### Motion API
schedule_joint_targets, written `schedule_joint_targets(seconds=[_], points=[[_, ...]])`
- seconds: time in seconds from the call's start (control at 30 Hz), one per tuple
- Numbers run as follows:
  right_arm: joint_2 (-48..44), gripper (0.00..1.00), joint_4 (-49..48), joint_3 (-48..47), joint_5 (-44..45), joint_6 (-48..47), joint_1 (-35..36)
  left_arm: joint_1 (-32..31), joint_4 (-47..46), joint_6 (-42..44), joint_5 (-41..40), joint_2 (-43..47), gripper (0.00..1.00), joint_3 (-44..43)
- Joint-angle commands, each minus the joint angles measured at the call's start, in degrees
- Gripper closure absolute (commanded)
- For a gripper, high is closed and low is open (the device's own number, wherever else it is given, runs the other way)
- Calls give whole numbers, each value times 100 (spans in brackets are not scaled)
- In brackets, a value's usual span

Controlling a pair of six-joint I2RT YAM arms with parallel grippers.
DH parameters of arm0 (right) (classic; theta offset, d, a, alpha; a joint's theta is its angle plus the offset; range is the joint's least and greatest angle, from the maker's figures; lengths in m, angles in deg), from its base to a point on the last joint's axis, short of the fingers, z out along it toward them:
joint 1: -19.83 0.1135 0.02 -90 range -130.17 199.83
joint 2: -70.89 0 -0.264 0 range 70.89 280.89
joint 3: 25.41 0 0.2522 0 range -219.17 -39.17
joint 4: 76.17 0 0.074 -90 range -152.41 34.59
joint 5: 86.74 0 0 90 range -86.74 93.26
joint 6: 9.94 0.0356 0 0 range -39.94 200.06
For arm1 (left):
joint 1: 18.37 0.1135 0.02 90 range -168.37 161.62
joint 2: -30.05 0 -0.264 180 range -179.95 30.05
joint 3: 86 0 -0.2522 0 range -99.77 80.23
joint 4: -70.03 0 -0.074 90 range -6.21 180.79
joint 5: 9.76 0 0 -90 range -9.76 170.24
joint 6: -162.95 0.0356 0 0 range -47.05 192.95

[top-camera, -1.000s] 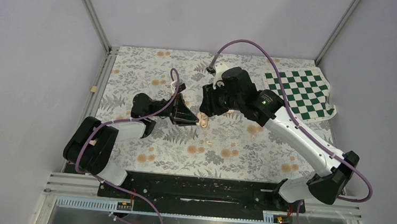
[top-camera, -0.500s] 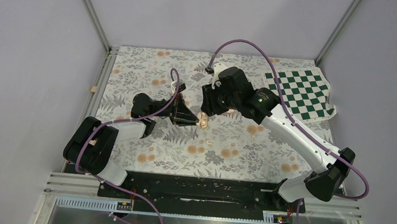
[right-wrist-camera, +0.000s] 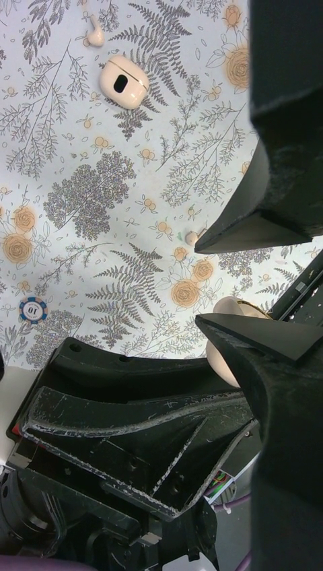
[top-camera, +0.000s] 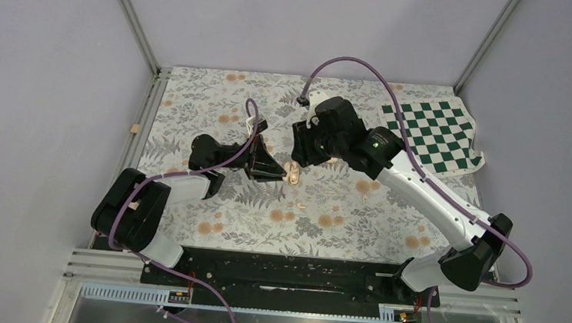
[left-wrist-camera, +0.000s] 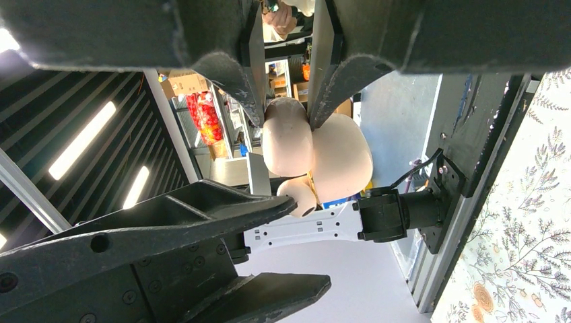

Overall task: Insert the wireless bluetooth earbuds into the charging case
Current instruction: Adjust the earbud with the charging case.

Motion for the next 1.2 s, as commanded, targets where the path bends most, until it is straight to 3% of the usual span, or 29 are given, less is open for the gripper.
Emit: schedule_joint_targets(seconds=[0.0,1.17], points=[[-247,55,92,67,213,-71,42,16,-489,-1,10,117,100,-105],[-629,57,-34,553,127,103,42,25,-526,-8,20,73,100,-128]])
